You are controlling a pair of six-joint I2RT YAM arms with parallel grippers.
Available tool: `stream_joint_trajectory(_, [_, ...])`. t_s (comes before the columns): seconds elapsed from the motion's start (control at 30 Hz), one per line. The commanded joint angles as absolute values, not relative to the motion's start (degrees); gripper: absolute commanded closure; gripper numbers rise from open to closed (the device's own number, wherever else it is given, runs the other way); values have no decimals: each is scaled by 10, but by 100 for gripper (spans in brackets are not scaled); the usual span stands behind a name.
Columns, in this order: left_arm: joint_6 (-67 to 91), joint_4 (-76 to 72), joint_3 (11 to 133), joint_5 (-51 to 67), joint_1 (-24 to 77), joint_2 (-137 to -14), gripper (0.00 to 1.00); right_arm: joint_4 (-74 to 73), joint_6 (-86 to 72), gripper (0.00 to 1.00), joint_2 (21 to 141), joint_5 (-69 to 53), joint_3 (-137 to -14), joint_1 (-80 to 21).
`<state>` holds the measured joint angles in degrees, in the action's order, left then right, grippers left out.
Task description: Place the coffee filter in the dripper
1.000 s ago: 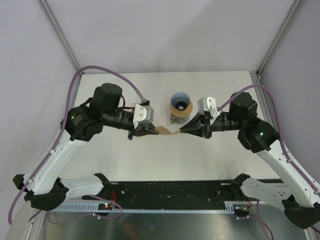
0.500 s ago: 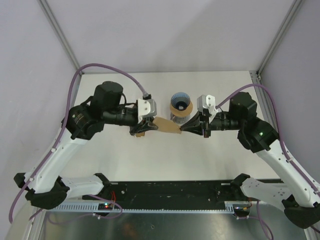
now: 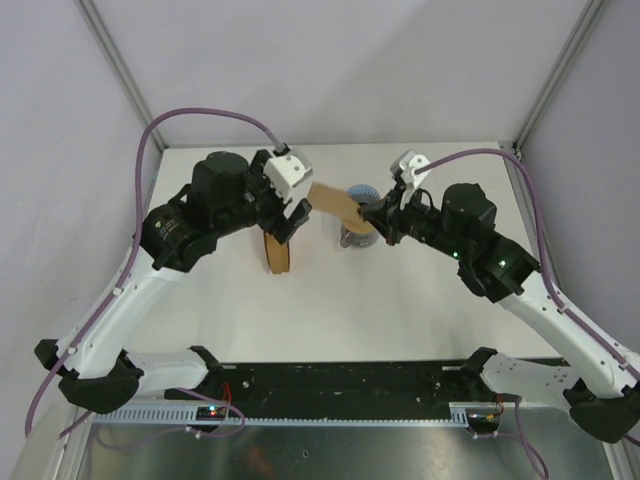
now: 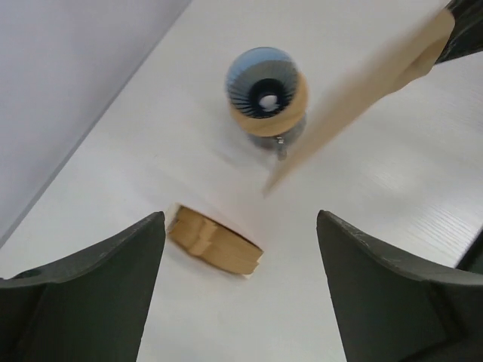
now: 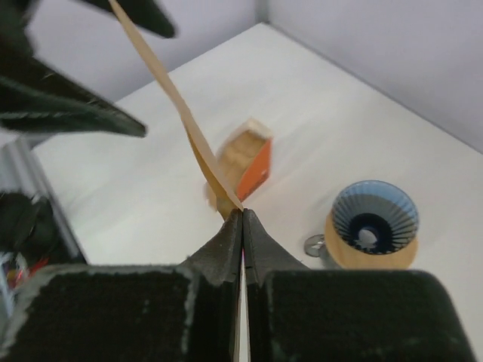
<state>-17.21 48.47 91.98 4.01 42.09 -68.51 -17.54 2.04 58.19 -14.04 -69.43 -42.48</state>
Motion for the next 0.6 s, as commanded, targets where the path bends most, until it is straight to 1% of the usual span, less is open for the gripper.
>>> stream_joint_trajectory(0.0, [-121, 444, 931, -52, 408, -681, 13, -87, -70, 100, 612, 73, -696, -464])
stream_joint_trajectory(0.07, [-96, 444, 945, -44, 407, -686, 14, -65, -82, 100, 628, 119, -696, -484])
stream_joint_trajectory(0.17, [-90, 441, 967, -58, 405, -684, 14, -45, -108, 100, 640, 150, -696, -493])
stream_joint_trajectory(0.2, [-96, 438, 973, -67, 404, -681, 17, -37, -119, 100, 642, 154, -696, -495])
stream_joint_trajectory(0.23, [-102, 436, 978, -67, 404, -678, 20, -29, -127, 100, 645, 156, -694, -498])
stream_joint_trajectory(0.33, [-95, 433, 985, 6, 404, -678, 40, 14, -153, 100, 662, 161, -690, -512])
stream_joint_trajectory(0.4, [-73, 434, 981, 65, 404, -689, 48, 44, -165, 100, 677, 161, -689, -524])
stream_joint_trajectory(0.43, [-67, 434, 978, 85, 404, -696, 51, 58, -170, 100, 683, 161, -689, -530])
stream_joint_trajectory(0.47, [-65, 433, 973, 104, 404, -701, 52, 71, -177, 100, 689, 160, -689, -536])
stream_joint_trajectory(0.5, [-65, 433, 971, 114, 404, -708, 50, 81, -182, 100, 694, 160, -689, -540])
stream_joint_trajectory(0.57, [-73, 432, 971, 123, 404, -717, 43, 93, -193, 100, 700, 160, -689, -546])
